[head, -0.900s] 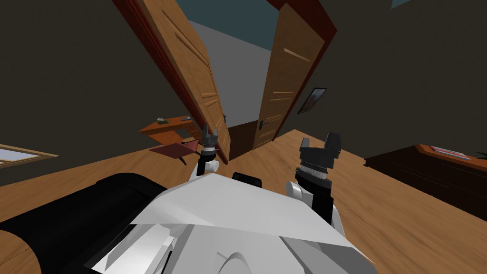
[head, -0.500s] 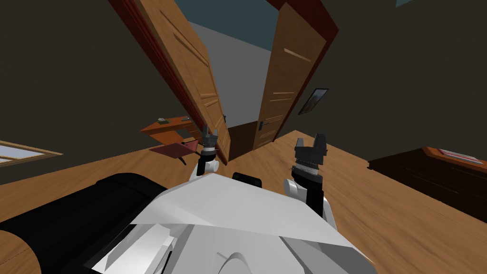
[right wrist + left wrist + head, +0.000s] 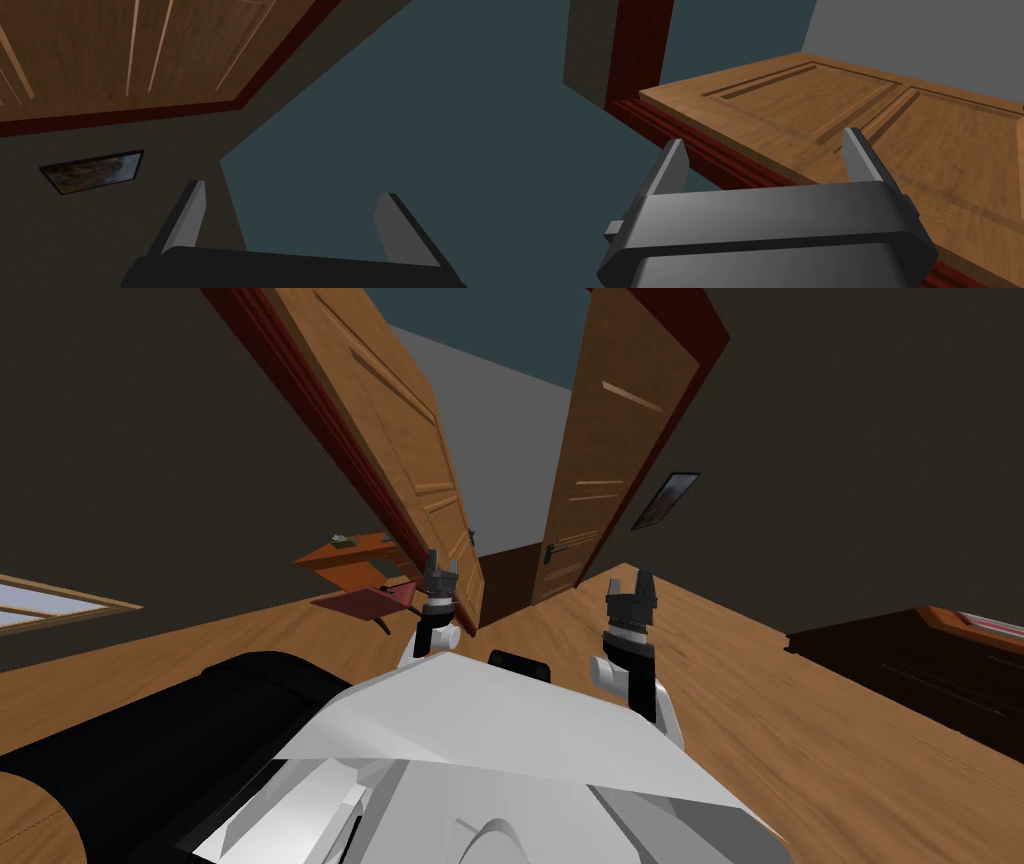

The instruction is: Push the door open

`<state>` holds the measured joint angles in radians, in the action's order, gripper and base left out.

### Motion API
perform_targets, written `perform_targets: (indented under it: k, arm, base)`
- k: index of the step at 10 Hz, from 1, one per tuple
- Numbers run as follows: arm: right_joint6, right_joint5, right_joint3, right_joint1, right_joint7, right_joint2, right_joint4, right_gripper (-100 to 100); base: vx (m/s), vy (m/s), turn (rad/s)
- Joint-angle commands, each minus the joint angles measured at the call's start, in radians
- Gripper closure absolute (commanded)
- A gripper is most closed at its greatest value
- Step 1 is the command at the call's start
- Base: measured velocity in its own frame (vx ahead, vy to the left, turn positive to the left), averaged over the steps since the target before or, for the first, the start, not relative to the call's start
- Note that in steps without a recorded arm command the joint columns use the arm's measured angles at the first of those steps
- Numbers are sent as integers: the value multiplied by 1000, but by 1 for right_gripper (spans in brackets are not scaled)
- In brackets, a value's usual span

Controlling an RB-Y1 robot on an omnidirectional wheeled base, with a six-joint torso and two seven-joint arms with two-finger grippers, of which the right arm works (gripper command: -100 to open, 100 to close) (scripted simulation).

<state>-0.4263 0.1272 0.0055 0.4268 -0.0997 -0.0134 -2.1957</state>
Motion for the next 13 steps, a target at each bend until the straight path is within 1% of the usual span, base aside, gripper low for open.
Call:
perform_targets:
  k: [1, 6, 7, 9, 10, 11, 12, 13]
  arm:
    - [-2, 11, 7, -26, -17, -7, 45, -100]
    - [-20, 46, 20, -133, -74, -33, 212, -100]
    - [-20, 46, 20, -133, -74, -33, 225, -100]
    - [-28, 61, 26, -181, -101, -43, 302, -100]
    - [-32, 69, 29, -206, -114, -48, 332, -100]
    - [-32, 69, 29, -206, -114, -48, 349, -100]
    - [-37, 78, 32, -231, -128, -53, 379, -100]
    - [-37, 78, 32, -231, -128, -53, 392, -100]
  base:
    - [74, -88, 53]
    - [90, -82, 56]
    - [56, -55, 24]
    - [53, -56, 52]
    - [78, -92, 73]
    - [62, -62, 27]
    - [64, -48, 35]
    - [44, -43, 23]
